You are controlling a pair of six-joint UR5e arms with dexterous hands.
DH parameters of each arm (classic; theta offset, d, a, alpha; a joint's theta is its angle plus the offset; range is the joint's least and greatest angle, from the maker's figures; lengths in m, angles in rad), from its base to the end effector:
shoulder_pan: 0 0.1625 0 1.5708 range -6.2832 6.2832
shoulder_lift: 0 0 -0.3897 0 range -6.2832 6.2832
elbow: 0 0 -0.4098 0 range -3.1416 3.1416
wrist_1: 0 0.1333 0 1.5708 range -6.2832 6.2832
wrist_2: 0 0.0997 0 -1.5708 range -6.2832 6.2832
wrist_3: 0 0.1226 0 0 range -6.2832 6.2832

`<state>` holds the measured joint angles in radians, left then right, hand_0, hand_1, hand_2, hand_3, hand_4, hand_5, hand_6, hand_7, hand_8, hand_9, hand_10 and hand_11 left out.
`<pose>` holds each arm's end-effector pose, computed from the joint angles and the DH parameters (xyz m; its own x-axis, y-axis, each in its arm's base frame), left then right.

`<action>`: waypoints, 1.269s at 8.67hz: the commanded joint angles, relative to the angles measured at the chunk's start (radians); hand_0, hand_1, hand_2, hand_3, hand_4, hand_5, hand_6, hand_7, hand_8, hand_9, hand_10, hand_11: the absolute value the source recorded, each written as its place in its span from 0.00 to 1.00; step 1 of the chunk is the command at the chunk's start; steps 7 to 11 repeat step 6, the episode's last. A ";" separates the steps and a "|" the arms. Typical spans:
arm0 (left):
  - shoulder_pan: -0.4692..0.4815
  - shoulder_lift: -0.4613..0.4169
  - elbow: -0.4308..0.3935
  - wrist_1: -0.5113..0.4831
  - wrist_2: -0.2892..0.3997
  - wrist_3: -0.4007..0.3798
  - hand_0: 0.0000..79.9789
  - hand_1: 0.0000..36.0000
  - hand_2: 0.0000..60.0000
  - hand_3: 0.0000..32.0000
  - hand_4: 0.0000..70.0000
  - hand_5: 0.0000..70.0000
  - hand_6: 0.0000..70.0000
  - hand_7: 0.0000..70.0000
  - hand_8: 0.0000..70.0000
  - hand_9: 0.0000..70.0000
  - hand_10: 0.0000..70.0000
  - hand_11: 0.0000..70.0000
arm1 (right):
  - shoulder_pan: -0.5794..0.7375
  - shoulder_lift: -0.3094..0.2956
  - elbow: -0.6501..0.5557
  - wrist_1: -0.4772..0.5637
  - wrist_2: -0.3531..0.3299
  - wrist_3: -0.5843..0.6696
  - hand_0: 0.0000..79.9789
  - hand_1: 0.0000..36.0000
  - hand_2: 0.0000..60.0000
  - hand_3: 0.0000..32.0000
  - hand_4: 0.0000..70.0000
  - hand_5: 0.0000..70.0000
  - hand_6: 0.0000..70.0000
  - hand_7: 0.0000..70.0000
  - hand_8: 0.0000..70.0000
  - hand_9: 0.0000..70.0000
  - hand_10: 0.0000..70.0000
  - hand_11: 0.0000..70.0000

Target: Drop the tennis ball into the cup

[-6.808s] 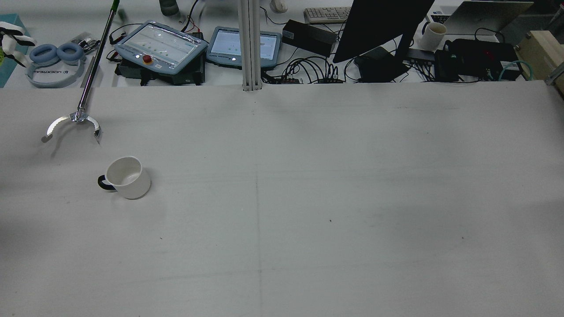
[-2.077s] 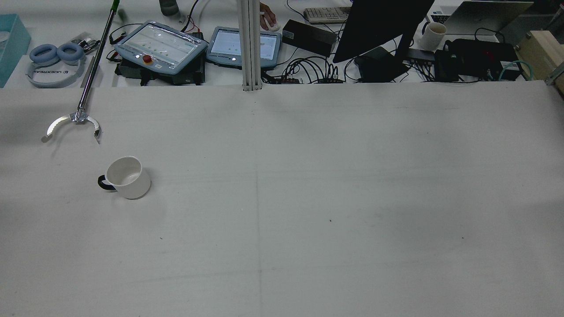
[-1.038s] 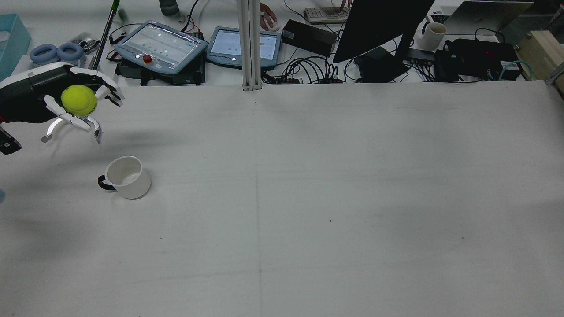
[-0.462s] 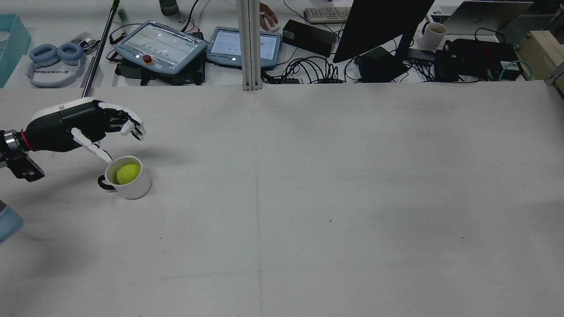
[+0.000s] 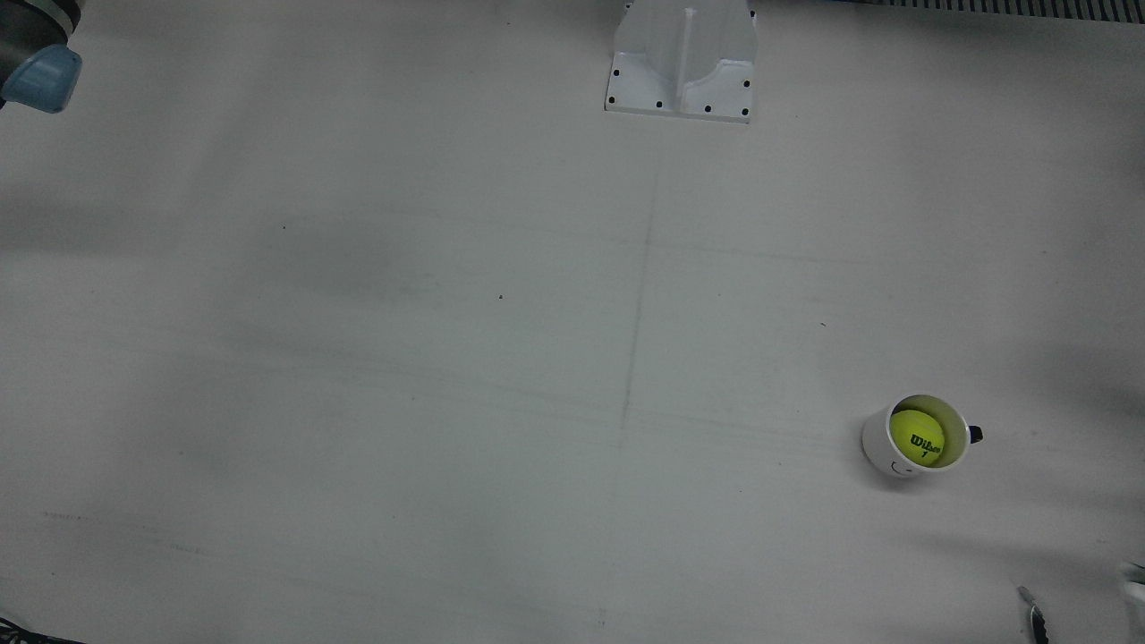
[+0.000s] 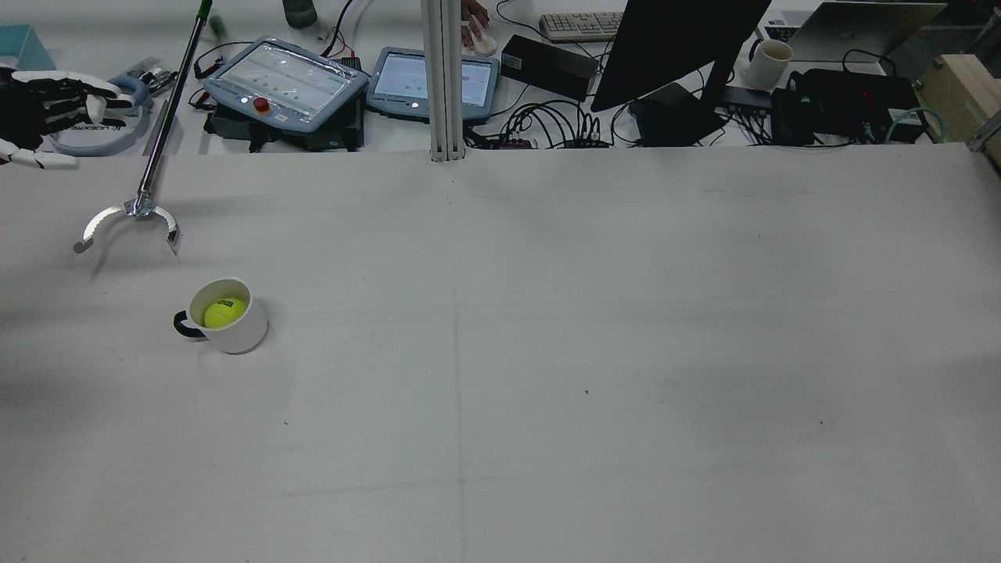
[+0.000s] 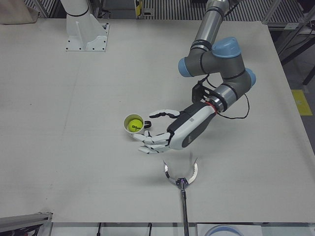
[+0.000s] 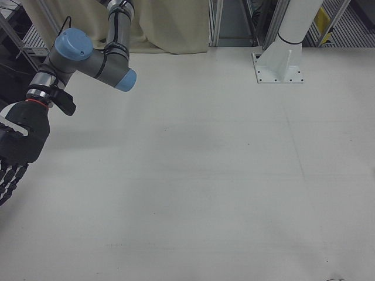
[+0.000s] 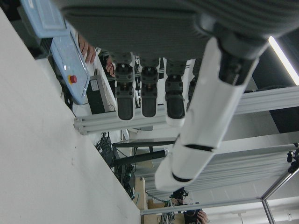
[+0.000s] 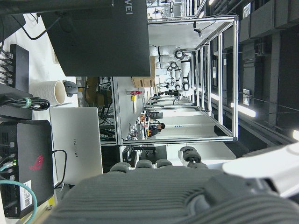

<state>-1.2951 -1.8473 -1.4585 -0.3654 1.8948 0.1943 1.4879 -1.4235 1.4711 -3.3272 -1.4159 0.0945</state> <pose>0.0893 -0.6620 0.4977 -0.8482 -0.4187 -0.3244 0.0267 0.5778 -0.8157 0.1043 -0.5834 0.6439 -0.9939 -0.0831 -0.0723 0.0828 -0.1298 -0.9881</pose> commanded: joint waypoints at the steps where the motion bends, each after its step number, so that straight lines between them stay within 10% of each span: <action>1: -0.162 0.002 0.117 0.022 0.000 0.001 0.93 1.00 0.22 0.00 0.10 0.11 0.03 0.32 0.00 0.04 0.03 0.09 | 0.000 0.000 0.000 0.000 0.000 0.001 0.00 0.00 0.00 0.00 0.00 0.00 0.00 0.00 0.00 0.00 0.00 0.00; 2: -0.174 0.002 0.122 0.019 0.000 -0.001 0.61 0.69 0.49 0.00 0.01 0.06 0.08 0.12 0.01 0.01 0.00 0.01 | 0.000 0.000 0.002 0.000 0.000 0.001 0.00 0.00 0.00 0.00 0.00 0.00 0.00 0.00 0.00 0.00 0.00 0.00; 3: -0.209 0.003 0.124 0.014 0.000 -0.001 0.00 0.18 0.59 0.06 0.00 0.00 0.00 0.05 0.00 0.00 0.00 0.00 | 0.000 0.000 0.002 0.000 0.000 0.001 0.00 0.00 0.00 0.00 0.00 0.00 0.00 0.00 0.00 0.00 0.00 0.00; 4: -0.213 0.003 0.133 0.005 0.000 -0.002 0.00 0.00 0.55 0.09 0.00 0.00 0.00 0.03 0.00 0.00 0.00 0.00 | 0.000 0.000 0.002 0.000 0.000 -0.001 0.00 0.00 0.00 0.00 0.00 0.00 0.00 0.00 0.00 0.00 0.00 0.00; 11: -0.216 0.002 0.135 -0.003 0.000 -0.004 0.00 0.00 0.49 0.09 0.00 0.00 0.00 0.02 0.00 0.00 0.00 0.00 | 0.000 0.000 0.002 0.000 0.000 -0.001 0.00 0.00 0.00 0.00 0.00 0.00 0.00 0.00 0.00 0.00 0.00 0.00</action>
